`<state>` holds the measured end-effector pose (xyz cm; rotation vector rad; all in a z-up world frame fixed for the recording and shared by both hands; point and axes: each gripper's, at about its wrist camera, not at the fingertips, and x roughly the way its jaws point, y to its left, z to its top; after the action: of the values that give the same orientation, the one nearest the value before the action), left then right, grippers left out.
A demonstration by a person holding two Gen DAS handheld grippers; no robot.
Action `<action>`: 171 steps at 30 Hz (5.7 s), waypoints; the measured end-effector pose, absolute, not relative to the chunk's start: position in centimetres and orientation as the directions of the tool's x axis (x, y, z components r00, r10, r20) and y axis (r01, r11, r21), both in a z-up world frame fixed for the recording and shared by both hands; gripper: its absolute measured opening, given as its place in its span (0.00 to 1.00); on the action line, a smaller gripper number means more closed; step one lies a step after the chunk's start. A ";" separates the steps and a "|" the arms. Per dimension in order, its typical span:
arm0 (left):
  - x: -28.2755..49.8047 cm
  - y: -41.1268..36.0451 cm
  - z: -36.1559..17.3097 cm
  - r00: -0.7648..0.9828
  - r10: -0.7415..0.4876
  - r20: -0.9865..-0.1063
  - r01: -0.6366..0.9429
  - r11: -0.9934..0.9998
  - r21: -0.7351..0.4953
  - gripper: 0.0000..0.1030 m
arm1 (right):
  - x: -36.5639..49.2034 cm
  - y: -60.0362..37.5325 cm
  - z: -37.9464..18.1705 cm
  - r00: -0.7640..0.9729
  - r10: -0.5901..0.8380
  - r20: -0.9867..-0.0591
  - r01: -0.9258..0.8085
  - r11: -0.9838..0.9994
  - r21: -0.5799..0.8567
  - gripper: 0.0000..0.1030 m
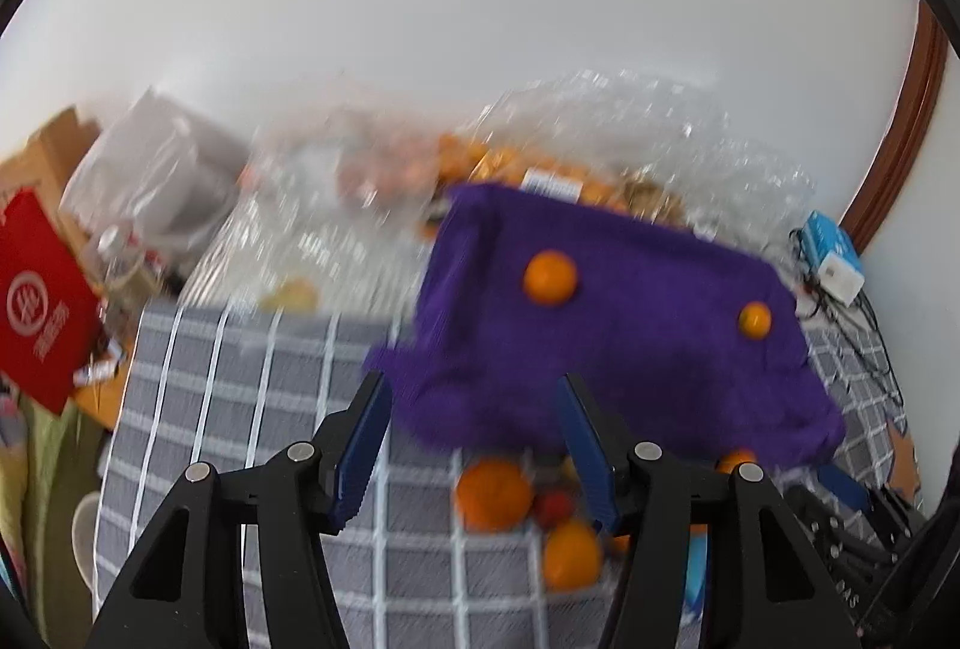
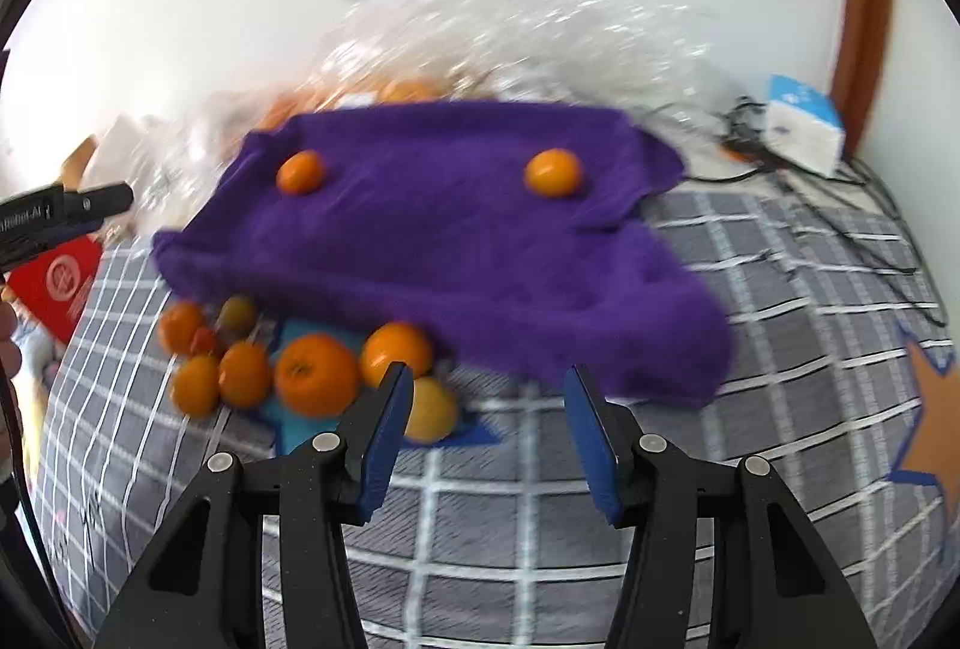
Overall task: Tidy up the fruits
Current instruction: 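Grasp the yellow-green fruit with the right tool while the left tool grasps a large orange, then carry the yellow-green fruit and the orange onto the purple towel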
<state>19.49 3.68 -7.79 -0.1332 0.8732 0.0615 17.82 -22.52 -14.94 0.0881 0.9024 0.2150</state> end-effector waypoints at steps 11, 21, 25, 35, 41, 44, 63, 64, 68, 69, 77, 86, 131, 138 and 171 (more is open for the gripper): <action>14.6 4.9 -12.2 0.611 -0.026 -0.791 -0.118 0.985 -0.124 0.55 | 18.1 -19.6 -18.2 0.578 0.228 -0.784 -0.214 0.969 0.123 0.27; 17.1 3.0 -14.5 0.593 -0.065 -0.802 -0.080 0.987 -0.140 0.55 | 16.3 -22.4 -17.4 0.628 0.193 -0.754 -0.205 0.976 0.079 0.26; 17.9 2.7 -15.1 0.606 -0.074 -0.792 -0.077 0.986 -0.151 0.55 | 16.2 -22.9 -18.1 0.629 0.202 -0.751 -0.195 0.976 0.099 0.26; 17.0 4.4 -15.9 0.641 -0.205 -0.740 -0.068 0.945 -0.320 0.37 | 16.2 -22.8 -18.1 0.634 0.205 -0.746 -0.200 0.975 0.098 0.26; 16.4 4.7 -15.4 0.670 -0.141 -0.729 -0.093 0.958 -0.271 0.35 | 16.6 -23.0 -18.6 0.621 0.158 -0.768 -0.153 0.985 0.079 0.25; 16.5 4.5 -15.5 0.667 -0.137 -0.732 -0.093 0.960 -0.264 0.35 | 16.7 -23.1 -18.6 0.621 0.160 -0.768 -0.150 0.985 0.084 0.25; 16.6 3.1 -16.2 0.642 -0.209 -0.738 -0.015 0.959 -0.285 0.32 | 16.3 -23.4 -18.3 0.638 0.179 -0.749 -0.151 0.983 0.105 0.26; 16.7 3.3 -16.2 0.639 -0.213 -0.739 -0.019 0.956 -0.293 0.32 | 16.4 -23.4 -18.4 0.634 0.176 -0.753 -0.149 0.983 0.104 0.26; 16.8 3.2 -16.6 0.619 -0.235 -0.750 -0.015 0.950 -0.311 0.35 | 16.5 -23.3 -18.6 0.623 0.165 -0.765 -0.151 0.984 0.090 0.26; 16.9 3.0 -16.9 0.606 -0.236 -0.760 -0.012 0.952 -0.305 0.35 | 16.5 -23.3 -18.6 0.623 0.164 -0.765 -0.152 0.985 0.088 0.27; 16.9 1.8 -17.1 0.610 -0.164 -0.776 -0.004 0.978 -0.209 0.34 | 16.4 -23.6 -18.6 0.625 0.178 -0.760 -0.154 0.983 0.104 0.26; 16.7 2.4 -17.1 0.624 -0.100 -0.775 -0.063 0.982 -0.177 0.34 | 15.8 -23.5 -18.3 0.648 0.153 -0.746 -0.145 0.986 0.077 0.26; 15.4 3.2 -10.0 0.750 -0.055 -0.659 -0.102 0.975 -0.198 0.34 | 16.9 -25.3 -10.9 0.769 0.119 -0.628 -0.082 0.993 0.089 0.26; 16.6 2.5 -6.8 0.771 -0.057 -0.635 -0.087 0.977 -0.194 0.34 | 18.6 -25.3 -8.7 0.785 0.128 -0.606 -0.089 0.992 0.095 0.26; 29.1 0.6 -14.3 0.624 -0.073 -0.778 -0.079 0.985 -0.156 0.34 | 29.5 -23.7 -16.5 0.650 0.093 -0.754 -0.085 0.995 0.050 0.26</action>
<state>29.11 0.56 -14.29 -0.1820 0.8982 0.0033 29.50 -23.69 -16.51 0.0102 0.8574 0.1010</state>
